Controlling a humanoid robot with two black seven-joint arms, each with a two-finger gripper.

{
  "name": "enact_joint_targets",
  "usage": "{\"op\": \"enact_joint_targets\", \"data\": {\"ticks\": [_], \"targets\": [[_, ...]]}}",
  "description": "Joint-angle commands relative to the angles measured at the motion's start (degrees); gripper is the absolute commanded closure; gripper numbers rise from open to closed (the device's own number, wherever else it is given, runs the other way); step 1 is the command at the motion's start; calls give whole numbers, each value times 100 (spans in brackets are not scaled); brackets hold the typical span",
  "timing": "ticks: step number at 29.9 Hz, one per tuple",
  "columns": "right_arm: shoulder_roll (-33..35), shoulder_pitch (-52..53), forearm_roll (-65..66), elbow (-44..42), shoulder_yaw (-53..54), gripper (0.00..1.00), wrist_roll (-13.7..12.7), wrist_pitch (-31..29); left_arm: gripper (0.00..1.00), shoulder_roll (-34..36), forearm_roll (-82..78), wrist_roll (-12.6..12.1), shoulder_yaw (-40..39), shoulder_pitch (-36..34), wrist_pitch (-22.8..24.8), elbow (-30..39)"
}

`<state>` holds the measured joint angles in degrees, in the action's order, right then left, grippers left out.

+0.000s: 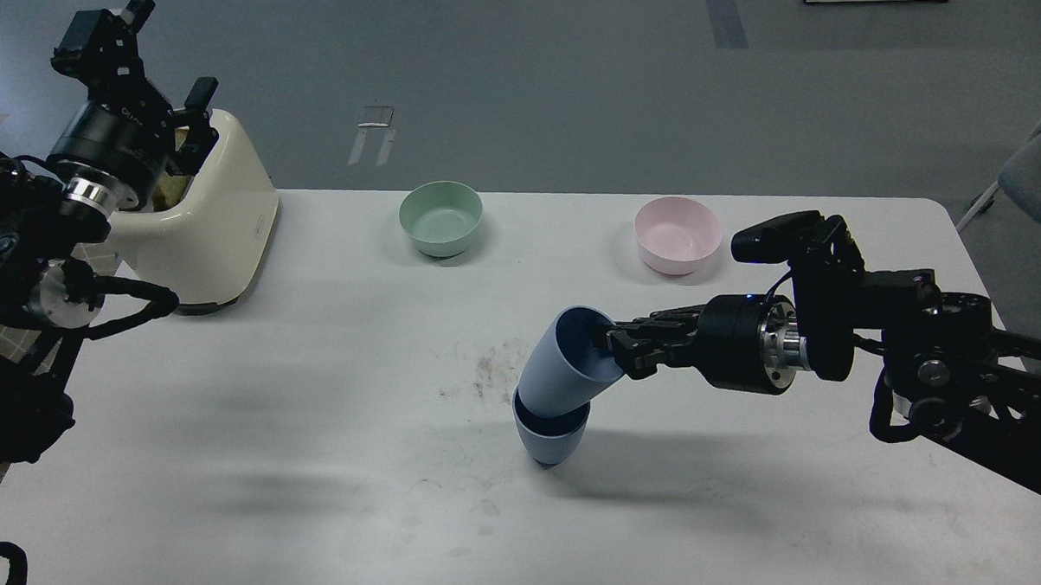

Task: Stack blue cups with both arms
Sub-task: 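Lower the held cup into the center blue cup with the right hand, then open the right hand and withdraw it from the stacked cups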

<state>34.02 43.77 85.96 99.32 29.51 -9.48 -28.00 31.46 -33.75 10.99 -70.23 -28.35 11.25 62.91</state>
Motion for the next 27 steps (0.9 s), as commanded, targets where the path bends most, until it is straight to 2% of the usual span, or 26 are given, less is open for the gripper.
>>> {"op": "enact_joint_targets", "data": {"ticks": [1, 8, 9, 11, 12, 15, 23, 27], "targets": [[8, -9, 0, 0, -33, 93, -1, 0, 3, 9, 0, 0, -9, 5, 8, 2], [-27, 0, 0, 0, -33, 93, -1, 0, 3, 44, 0, 9, -17, 5, 8, 2], [-18, 0, 0, 0, -33, 90, -1, 0, 3, 53, 0, 0, -17, 5, 8, 2], [-18, -9, 0, 0, -33, 74, -1, 0, 3, 53, 0, 0, -17, 5, 8, 2], [-27, -9, 0, 0, -24, 60, -1, 0, 3, 53, 0, 0, -17, 5, 8, -6], [-36, -9, 0, 0, -24, 46, -1, 0, 3, 62, 0, 0, -17, 5, 8, 2], [-18, -9, -18, 0, -6, 32, 8, 0, 3, 71, 0, 0, -17, 5, 8, -6], [-62, -53, -35, -9, 134, 16, 25, 0, 3, 71, 0, 0, -26, -4, 8, 2]]}}
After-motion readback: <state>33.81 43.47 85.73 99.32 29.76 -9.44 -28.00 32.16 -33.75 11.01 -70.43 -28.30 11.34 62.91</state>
